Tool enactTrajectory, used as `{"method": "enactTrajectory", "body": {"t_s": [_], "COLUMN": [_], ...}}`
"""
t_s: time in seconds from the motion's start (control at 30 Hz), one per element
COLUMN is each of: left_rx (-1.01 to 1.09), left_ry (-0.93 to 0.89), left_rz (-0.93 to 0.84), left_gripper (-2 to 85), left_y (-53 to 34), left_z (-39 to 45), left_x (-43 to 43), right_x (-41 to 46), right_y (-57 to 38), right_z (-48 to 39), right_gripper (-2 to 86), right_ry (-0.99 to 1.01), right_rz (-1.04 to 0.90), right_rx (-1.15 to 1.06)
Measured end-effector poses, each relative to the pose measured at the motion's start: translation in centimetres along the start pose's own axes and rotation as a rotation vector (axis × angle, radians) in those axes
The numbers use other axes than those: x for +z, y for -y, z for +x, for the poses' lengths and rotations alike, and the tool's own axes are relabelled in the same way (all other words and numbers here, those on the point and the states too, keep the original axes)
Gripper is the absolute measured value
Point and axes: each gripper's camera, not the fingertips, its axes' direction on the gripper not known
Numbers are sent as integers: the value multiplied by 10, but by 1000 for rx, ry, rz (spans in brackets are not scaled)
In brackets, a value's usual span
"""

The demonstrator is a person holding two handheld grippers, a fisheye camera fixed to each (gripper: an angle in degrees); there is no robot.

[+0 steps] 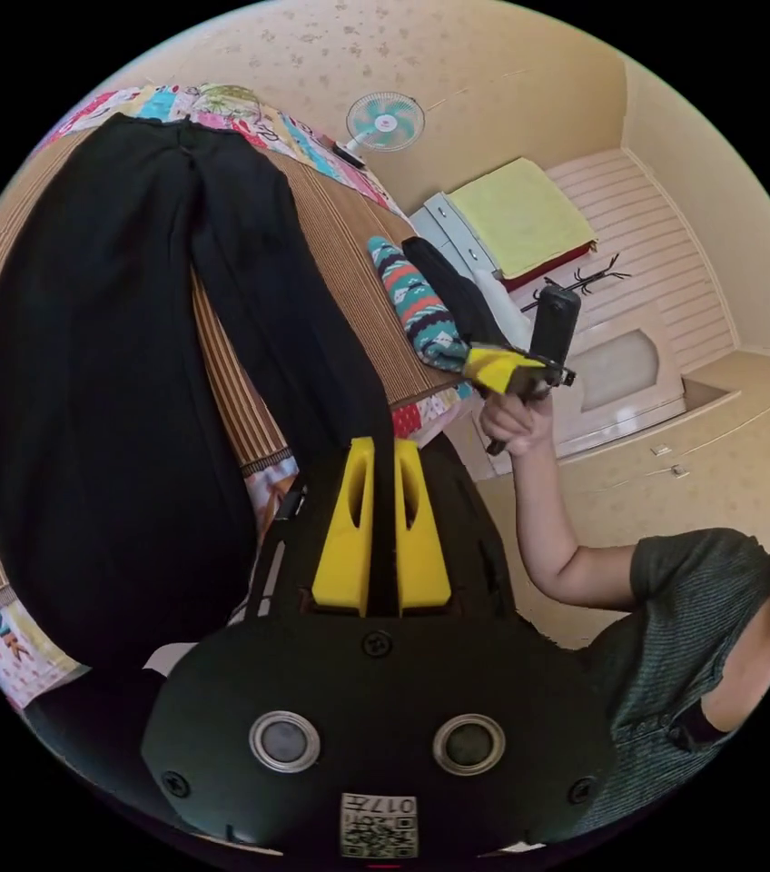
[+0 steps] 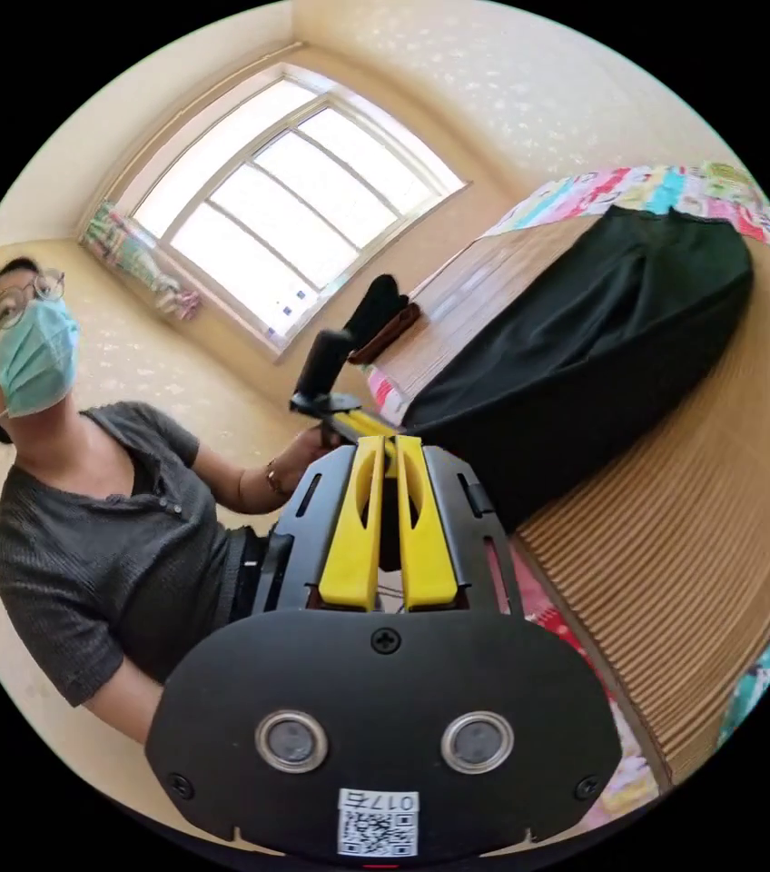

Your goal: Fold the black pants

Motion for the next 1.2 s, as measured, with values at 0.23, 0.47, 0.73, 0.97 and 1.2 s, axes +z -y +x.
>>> {"method": "enactTrajectory", "body": {"t_s": [0.23, 0.47, 0.73, 0.97, 1.2], "left_rx": [-10, 13, -187, -440, -435], "left_ry": [-62, -83, -44, 162, 157], "left_rz": [50, 121, 404, 391, 342], "left_gripper": [40, 37, 18, 21, 38], "left_y": [-6, -12, -88, -138, -139], "left_z": [2, 1, -49, -94, -102], "left_x": [15, 3, -93, -143, -132], "right_x": [6, 78, 224, 310, 258], "right_y": [156, 285, 380, 407, 267], "right_z": [142, 193, -9, -4, -37], "right_gripper": [143, 94, 29, 26, 58], "right_ry": [-240, -570, -971, -475, -222], "right_rz": [228, 118, 182, 25, -49], "right_rx": [430, 547, -31, 89, -68]}}
